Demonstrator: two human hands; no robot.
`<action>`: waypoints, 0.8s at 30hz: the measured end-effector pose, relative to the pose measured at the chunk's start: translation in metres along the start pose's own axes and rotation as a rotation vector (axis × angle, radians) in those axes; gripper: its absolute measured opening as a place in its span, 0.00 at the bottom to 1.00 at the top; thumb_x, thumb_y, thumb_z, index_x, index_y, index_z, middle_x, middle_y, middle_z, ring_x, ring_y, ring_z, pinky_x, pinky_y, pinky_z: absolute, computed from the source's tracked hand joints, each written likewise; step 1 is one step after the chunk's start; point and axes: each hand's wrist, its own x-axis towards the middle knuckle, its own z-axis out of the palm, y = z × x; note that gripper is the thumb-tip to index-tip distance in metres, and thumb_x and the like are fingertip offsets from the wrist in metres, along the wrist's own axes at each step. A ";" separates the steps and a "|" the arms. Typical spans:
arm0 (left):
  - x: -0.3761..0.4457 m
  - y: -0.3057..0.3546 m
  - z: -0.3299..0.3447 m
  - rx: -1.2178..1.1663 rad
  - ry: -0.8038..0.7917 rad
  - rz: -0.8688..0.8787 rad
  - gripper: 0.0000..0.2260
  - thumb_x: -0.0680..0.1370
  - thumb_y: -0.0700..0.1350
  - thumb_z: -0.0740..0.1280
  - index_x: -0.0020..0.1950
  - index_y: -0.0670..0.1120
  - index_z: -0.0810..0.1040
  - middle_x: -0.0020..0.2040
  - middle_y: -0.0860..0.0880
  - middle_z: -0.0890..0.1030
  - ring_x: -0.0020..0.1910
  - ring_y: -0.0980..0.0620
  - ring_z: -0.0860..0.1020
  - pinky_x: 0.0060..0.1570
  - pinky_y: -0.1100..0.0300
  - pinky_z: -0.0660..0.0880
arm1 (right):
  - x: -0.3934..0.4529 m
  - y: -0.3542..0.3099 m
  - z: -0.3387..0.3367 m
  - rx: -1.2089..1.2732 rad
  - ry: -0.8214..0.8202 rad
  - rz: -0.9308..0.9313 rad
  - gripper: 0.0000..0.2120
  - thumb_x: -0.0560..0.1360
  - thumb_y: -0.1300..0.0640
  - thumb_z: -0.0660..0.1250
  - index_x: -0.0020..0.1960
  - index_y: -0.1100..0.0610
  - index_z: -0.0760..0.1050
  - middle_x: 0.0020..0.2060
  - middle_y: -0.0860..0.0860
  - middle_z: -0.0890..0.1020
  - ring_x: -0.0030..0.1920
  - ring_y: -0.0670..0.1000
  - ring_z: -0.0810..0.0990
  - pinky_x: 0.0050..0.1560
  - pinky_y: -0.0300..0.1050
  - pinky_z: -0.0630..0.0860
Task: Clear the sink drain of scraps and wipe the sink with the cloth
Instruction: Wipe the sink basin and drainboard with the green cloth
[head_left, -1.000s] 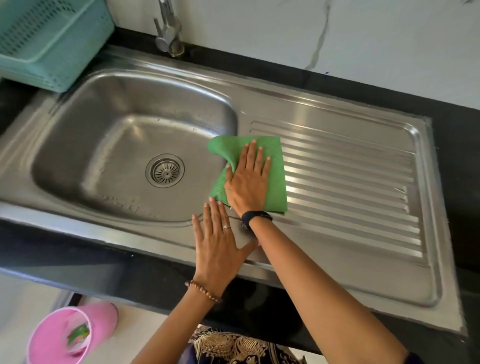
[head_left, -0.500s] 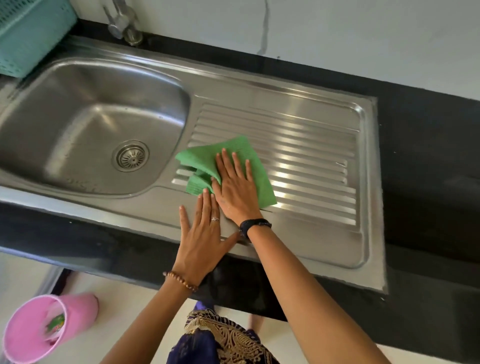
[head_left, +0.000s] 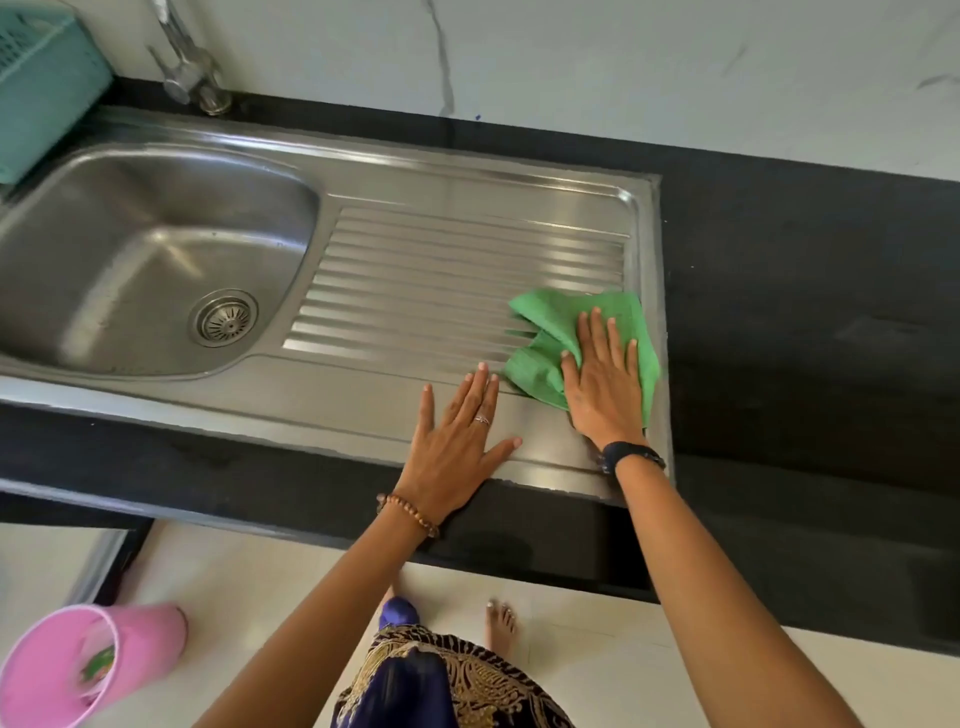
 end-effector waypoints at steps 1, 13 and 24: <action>-0.002 -0.002 -0.001 -0.003 0.005 0.004 0.32 0.78 0.62 0.45 0.74 0.47 0.35 0.73 0.51 0.33 0.74 0.53 0.36 0.72 0.45 0.38 | -0.004 0.001 -0.001 0.012 -0.001 0.017 0.26 0.81 0.49 0.45 0.76 0.56 0.43 0.77 0.53 0.47 0.76 0.52 0.44 0.76 0.53 0.39; -0.042 -0.093 -0.013 -0.087 0.040 -0.177 0.40 0.68 0.72 0.36 0.73 0.51 0.36 0.73 0.51 0.34 0.72 0.53 0.35 0.70 0.48 0.33 | -0.036 -0.089 0.013 0.009 -0.131 -0.069 0.29 0.80 0.49 0.45 0.75 0.57 0.36 0.76 0.54 0.40 0.76 0.55 0.38 0.73 0.55 0.33; -0.068 -0.193 -0.028 -0.087 0.136 -0.447 0.47 0.67 0.74 0.40 0.75 0.43 0.51 0.76 0.43 0.56 0.76 0.48 0.52 0.73 0.45 0.43 | 0.037 -0.292 0.058 -0.044 -0.230 -0.496 0.30 0.79 0.47 0.49 0.76 0.58 0.44 0.77 0.54 0.46 0.76 0.56 0.42 0.72 0.59 0.35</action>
